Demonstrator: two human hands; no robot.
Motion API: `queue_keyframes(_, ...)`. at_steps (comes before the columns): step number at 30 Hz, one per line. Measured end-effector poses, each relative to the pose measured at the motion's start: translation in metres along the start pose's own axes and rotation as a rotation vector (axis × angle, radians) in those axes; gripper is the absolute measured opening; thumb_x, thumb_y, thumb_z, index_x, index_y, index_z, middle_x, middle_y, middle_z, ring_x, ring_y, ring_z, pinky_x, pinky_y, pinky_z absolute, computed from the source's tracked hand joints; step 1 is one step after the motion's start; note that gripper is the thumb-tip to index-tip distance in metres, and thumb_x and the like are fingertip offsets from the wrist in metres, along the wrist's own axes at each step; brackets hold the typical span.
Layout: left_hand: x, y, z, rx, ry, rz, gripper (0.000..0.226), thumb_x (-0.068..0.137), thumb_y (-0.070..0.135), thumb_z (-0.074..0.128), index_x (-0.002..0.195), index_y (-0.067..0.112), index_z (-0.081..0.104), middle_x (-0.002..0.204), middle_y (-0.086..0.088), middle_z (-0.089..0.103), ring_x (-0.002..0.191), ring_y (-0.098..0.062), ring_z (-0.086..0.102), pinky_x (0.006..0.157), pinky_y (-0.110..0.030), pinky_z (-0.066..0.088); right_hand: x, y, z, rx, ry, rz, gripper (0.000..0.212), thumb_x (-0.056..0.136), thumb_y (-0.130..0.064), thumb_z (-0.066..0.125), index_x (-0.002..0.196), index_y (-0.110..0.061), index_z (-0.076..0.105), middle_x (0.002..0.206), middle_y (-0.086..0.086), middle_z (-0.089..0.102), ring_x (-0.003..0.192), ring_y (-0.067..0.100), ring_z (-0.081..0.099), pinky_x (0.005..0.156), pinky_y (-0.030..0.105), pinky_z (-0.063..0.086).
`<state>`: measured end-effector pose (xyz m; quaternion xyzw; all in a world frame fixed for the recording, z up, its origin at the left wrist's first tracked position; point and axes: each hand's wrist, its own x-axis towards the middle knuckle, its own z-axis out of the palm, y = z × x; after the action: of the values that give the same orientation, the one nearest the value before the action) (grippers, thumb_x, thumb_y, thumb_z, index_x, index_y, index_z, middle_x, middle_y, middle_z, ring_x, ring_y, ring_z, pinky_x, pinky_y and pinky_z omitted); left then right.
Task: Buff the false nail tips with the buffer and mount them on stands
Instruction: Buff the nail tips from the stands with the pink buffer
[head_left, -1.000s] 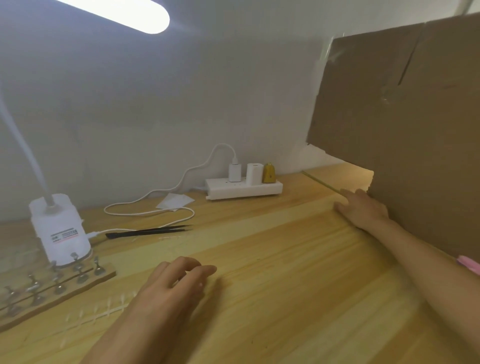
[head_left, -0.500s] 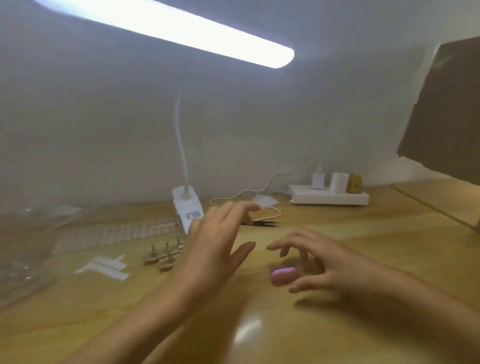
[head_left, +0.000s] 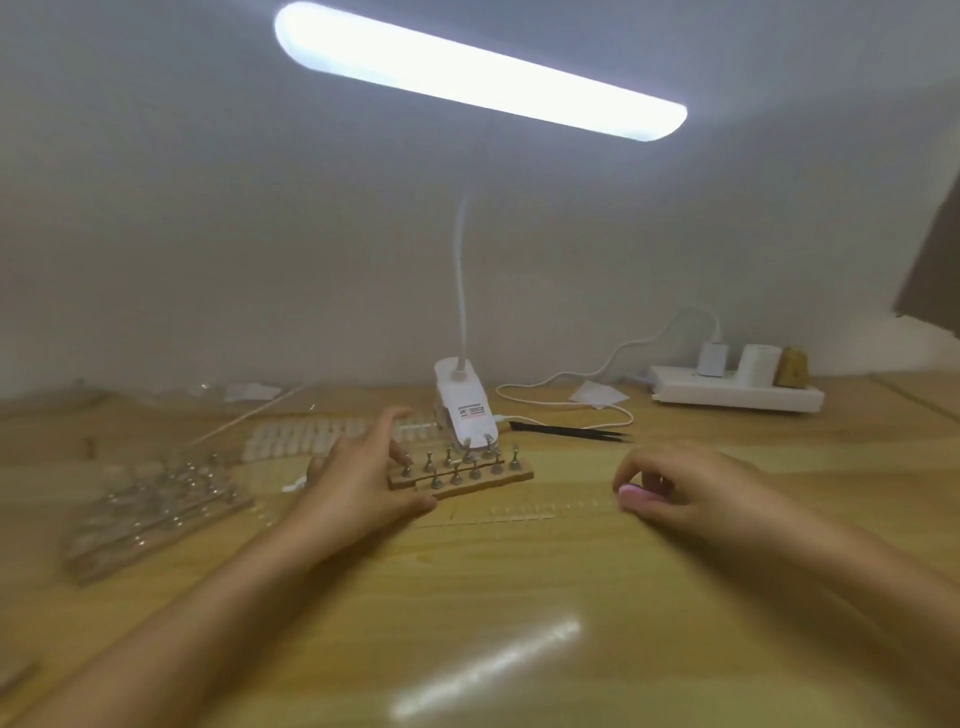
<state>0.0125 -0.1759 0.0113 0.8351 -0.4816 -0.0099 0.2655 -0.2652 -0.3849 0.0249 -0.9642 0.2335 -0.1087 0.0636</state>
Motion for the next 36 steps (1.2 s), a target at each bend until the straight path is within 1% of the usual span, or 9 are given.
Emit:
queue_keyframes(3, 0.007, -0.003, 0.001, -0.038, -0.013, 0.025, 0.092, 0.067, 0.047, 0.085, 0.140, 0.038, 0.031, 0.096, 0.021, 0.057, 0.099, -0.006, 0.056, 0.098, -0.041, 0.046, -0.002, 0.006, -0.004, -0.075, 0.013, 0.088, 0.011, 0.094, -0.055, 0.050, 0.096, -0.047, 0.056, 0.086, -0.021, 0.055, 0.084, 0.001, 0.053, 0.068, 0.026, 0.045)
queue_keyframes(6, 0.010, -0.009, 0.002, -0.097, -0.029, 0.047, 0.089, 0.067, 0.044, 0.086, 0.138, 0.040, 0.033, 0.097, 0.018, 0.059, 0.092, 0.004, 0.055, 0.082, -0.024, 0.047, -0.004, 0.005, -0.005, -0.155, 0.036, 0.094, 0.023, 0.094, -0.052, 0.053, 0.117, -0.046, 0.055, 0.105, -0.024, 0.044, 0.103, 0.003, 0.042, 0.080, 0.027, 0.037)
queue_keyframes(10, 0.006, -0.013, 0.001, -0.130, -0.038, 0.063, 0.084, 0.067, 0.041, 0.086, 0.134, 0.040, 0.036, 0.097, 0.016, 0.060, 0.091, 0.006, 0.054, 0.072, -0.008, 0.038, -0.004, -0.023, 0.002, 0.045, -0.012, -0.144, 0.045, 0.091, -0.049, 0.061, 0.135, -0.045, 0.051, 0.129, -0.024, 0.043, 0.120, -0.005, 0.034, 0.105, 0.025, 0.028)
queue_keyframes(12, 0.001, -0.015, -0.002, -0.119, -0.050, 0.067, 0.083, 0.068, 0.040, 0.086, 0.133, 0.042, 0.035, 0.098, 0.016, 0.061, 0.091, 0.007, 0.055, 0.072, -0.008, 0.039, -0.001, -0.031, 0.011, -0.022, -0.040, -0.240, 0.044, 0.095, -0.051, 0.055, 0.138, -0.045, 0.048, 0.130, -0.026, 0.043, 0.120, -0.007, 0.035, 0.105, 0.020, 0.022)
queue_keyframes(17, -0.016, -0.029, -0.022, -0.051, -0.094, 0.085, 0.083, 0.069, 0.040, 0.084, 0.130, 0.051, 0.028, 0.100, 0.017, 0.061, 0.095, 0.005, 0.056, 0.077, -0.012, 0.041, 0.002, -0.022, 0.007, 0.155, 0.013, -0.228, 0.022, 0.090, -0.028, 0.073, 0.111, -0.032, 0.069, 0.102, -0.017, 0.059, 0.097, 0.003, 0.057, 0.089, 0.033, 0.046)
queue_keyframes(26, -0.033, -0.030, -0.022, -0.111, -0.033, 0.095, 0.081, 0.069, 0.039, 0.083, 0.132, 0.048, 0.032, 0.102, 0.020, 0.062, 0.100, 0.007, 0.056, 0.082, -0.009, 0.040, 0.010, -0.009, 0.000, 0.265, -0.047, -0.038, 0.031, 0.083, -0.018, 0.078, 0.095, -0.043, 0.065, 0.093, -0.012, 0.055, 0.085, 0.004, 0.057, 0.085, 0.035, 0.051)
queue_keyframes(30, -0.028, -0.016, -0.013, -0.050, 0.025, 0.160, 0.077, 0.078, 0.044, 0.076, 0.141, 0.045, 0.032, 0.115, 0.025, 0.053, 0.112, -0.005, 0.049, 0.100, -0.032, 0.043, 0.003, -0.004, -0.007, 0.329, -0.044, -0.054, 0.030, 0.082, -0.010, 0.079, 0.089, -0.036, 0.067, 0.099, -0.012, 0.056, 0.087, 0.007, 0.061, 0.084, 0.035, 0.054)
queue_keyframes(32, -0.028, -0.010, -0.007, -0.047, 0.118, 0.210, 0.082, 0.077, 0.038, 0.078, 0.142, 0.046, 0.030, 0.119, 0.025, 0.046, 0.107, -0.003, 0.048, 0.095, -0.029, 0.044, -0.005, -0.001, -0.007, 0.373, 0.000, -0.070, 0.030, 0.082, -0.006, 0.078, 0.087, -0.034, 0.067, 0.096, -0.016, 0.061, 0.086, 0.007, 0.062, 0.079, 0.032, 0.054)
queue_keyframes(36, -0.029, -0.007, 0.005, -0.192, 0.175, 0.175, 0.100, 0.070, 0.028, 0.087, 0.142, 0.054, 0.022, 0.116, 0.027, 0.041, 0.088, 0.002, 0.056, 0.074, -0.010, 0.040, -0.017, 0.004, -0.007, 0.513, 0.093, -0.079, 0.037, 0.086, -0.001, 0.071, 0.085, -0.038, 0.069, 0.087, -0.014, 0.069, 0.085, 0.004, 0.064, 0.073, 0.010, 0.046)
